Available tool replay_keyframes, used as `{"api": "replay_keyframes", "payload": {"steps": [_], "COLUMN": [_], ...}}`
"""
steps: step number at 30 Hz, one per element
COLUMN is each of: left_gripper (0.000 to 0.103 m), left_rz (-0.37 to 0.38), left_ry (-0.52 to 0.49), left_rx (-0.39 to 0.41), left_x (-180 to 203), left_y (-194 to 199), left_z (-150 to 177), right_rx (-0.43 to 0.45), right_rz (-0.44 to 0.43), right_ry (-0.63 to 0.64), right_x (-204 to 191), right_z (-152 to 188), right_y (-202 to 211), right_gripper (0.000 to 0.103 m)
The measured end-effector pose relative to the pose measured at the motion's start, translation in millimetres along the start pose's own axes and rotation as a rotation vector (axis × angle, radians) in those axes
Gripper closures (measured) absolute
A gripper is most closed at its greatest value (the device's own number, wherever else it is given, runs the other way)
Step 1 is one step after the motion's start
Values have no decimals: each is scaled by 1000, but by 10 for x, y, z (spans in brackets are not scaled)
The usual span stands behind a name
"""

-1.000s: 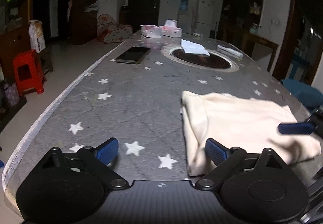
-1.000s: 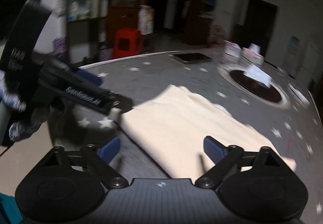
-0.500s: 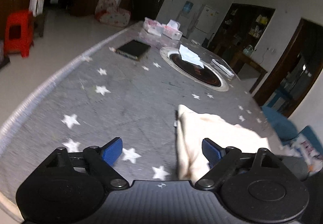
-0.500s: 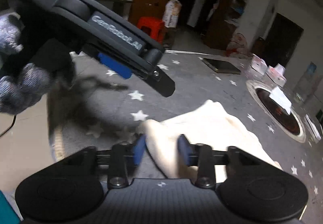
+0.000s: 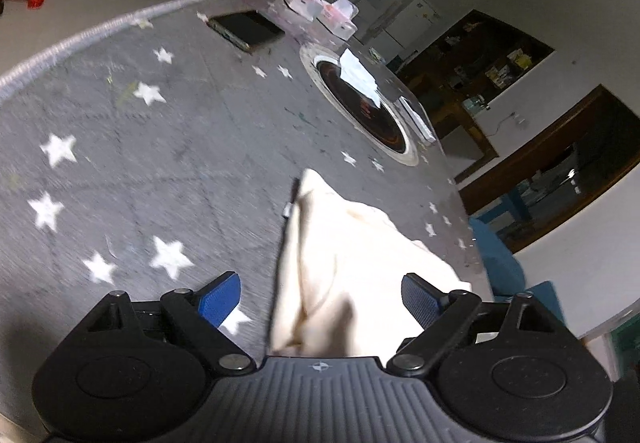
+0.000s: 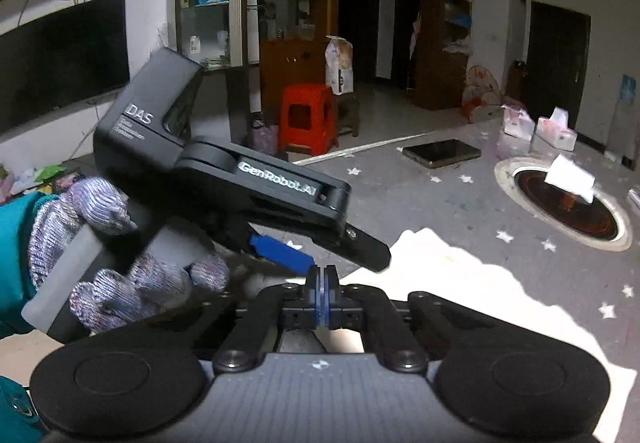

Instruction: Fold clothes

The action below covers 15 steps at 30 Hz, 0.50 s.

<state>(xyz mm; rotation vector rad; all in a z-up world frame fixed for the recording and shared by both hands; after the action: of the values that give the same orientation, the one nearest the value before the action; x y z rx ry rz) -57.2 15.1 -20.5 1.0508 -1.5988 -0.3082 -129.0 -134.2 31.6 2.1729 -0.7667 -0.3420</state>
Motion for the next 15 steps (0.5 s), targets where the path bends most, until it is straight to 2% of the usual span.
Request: {"api": "replay_keyframes", "payload": {"steps": [1,5,8,11,14,15], "left_gripper": [14,14,14,13,12,12], "left_rz": [1,-30,-43,-39,-38,-35], "left_ry": [14,23,24,31,32,33], "left_rx": [4,22,28,33,35,35], "left_x": [-5,-49,-85,-108,-110,-113], "left_y": [8,59,96,105,96,90], "left_z": [-4,-20,-31,-45,-63,-67], "right_rx": [-11,-56,-75,-81,-103,-109], "right_rz": [8,66,76,110,137,146], "right_ry": [3,87,134,194,212,213], "right_x": [1,-34,-99,-182,-225,-226], "right_z": [4,88,108,98,87,87], "right_y": [-9,-182,-304,-411,-530,-566], "right_gripper": [102,89,59,59,63,73]}}
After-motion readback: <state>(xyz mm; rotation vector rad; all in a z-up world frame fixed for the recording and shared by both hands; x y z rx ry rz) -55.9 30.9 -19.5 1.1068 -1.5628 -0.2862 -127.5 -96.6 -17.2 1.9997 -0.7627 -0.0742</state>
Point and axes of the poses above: each gripper's, at about its wrist camera, not at the fingertips, and y roughly against the way its jaws point, x to its right, z to its underside, the point moved 6 cm from there along -y, roughly the way its jaws point, and after that the axes turned 15 degrees about -x, right-handed, at the moved point
